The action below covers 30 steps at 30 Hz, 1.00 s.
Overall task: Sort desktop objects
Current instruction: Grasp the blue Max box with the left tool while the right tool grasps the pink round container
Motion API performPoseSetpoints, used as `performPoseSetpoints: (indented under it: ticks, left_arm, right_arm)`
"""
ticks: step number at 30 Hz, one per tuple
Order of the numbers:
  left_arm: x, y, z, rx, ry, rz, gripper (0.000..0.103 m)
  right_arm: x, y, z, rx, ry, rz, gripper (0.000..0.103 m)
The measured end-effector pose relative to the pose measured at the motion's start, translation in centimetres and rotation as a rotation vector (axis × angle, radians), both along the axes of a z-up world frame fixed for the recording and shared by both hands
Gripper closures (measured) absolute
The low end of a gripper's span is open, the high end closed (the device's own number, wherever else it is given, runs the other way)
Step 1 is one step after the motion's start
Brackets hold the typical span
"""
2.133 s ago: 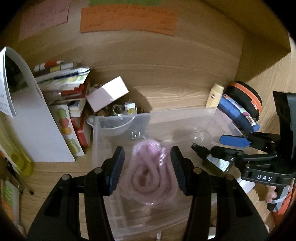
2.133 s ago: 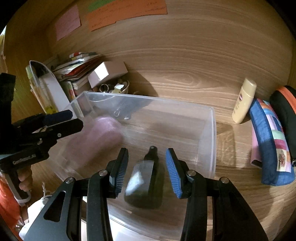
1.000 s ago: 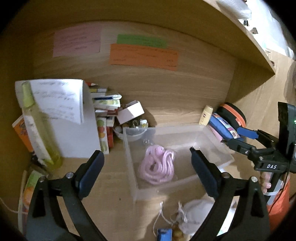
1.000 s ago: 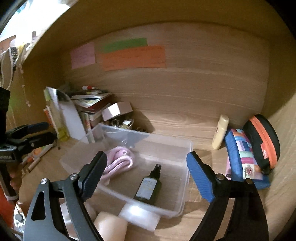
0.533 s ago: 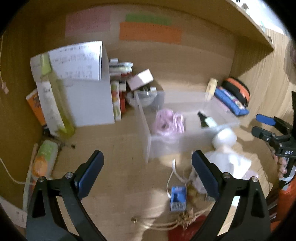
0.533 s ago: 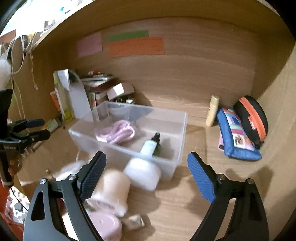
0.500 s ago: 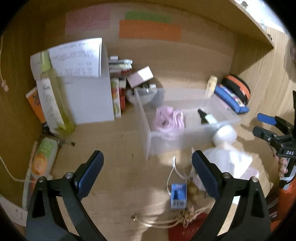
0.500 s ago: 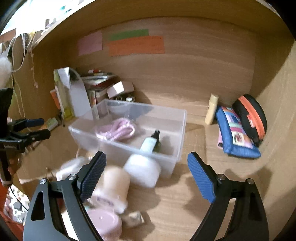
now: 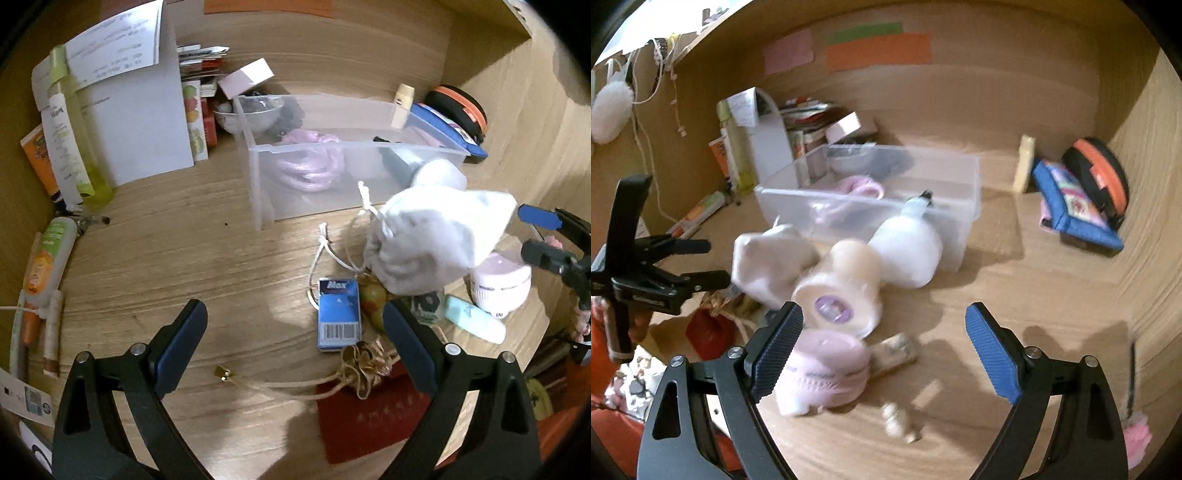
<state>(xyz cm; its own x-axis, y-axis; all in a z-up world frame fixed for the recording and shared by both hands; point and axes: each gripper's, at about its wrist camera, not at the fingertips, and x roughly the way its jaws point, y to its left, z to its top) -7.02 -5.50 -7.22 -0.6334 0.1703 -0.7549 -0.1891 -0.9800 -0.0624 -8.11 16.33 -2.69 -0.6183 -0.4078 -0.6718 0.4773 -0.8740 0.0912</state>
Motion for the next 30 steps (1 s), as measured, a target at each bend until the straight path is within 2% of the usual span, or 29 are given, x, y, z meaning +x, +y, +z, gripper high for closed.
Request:
performPoseSetpoints:
  ticks: [3, 5, 7, 11, 16, 19, 26, 27, 28, 30]
  left_arm:
    - [-0.1, 0.0, -0.3, 0.002, -0.012, -0.015, 0.006]
    - [-0.3, -0.1, -0.6, 0.001, -0.025, -0.019, 0.008]
    - [-0.4, -0.1, -0.9, 0.006, -0.043, -0.031, 0.018]
    - [-0.7, 0.2, -1.3, 0.007, -0.060, -0.046, 0.025]
    - [-1.1, 0.8, -1.7, -0.004, -0.071, -0.066, 0.030]
    - [-1.4, 1.2, -1.8, -0.013, -0.083, -0.077, 0.044]
    - [-1.7, 1.5, -1.9, -0.055, -0.075, -0.094, 0.059]
    - [-1.7, 1.5, -1.9, -0.057, -0.071, -0.092, 0.065]
    - [-1.7, 1.5, -1.9, -0.057, -0.068, -0.090, 0.074]
    - [-1.7, 1.3, -1.8, -0.042, -0.067, -0.091, 0.077]
  right_arm:
    - [0.4, -0.5, -1.0, -0.031, -0.050, 0.042, 0.015]
    - [0.6, -1.0, -1.8, -0.015, -0.069, 0.056, 0.015]
    - [0.6, -1.2, -2.5, -0.007, -0.089, 0.054, 0.015]
    - [0.1, -0.6, -3.7, -0.051, -0.167, 0.043, 0.015]
    - [0.1, -0.9, -3.8, -0.042, -0.169, 0.044, 0.016]
    - [0.1, -1.1, -3.8, -0.045, -0.170, 0.052, 0.016]
    - [0.1, -1.3, -3.8, -0.056, -0.160, 0.057, 0.026]
    - [0.1, -1.2, -3.7, -0.059, -0.160, 0.059, 0.028]
    - [0.2, -1.2, -3.6, -0.063, -0.157, 0.067, 0.031]
    - [0.5, -1.4, -3.5, -0.071, -0.155, 0.096, 0.042]
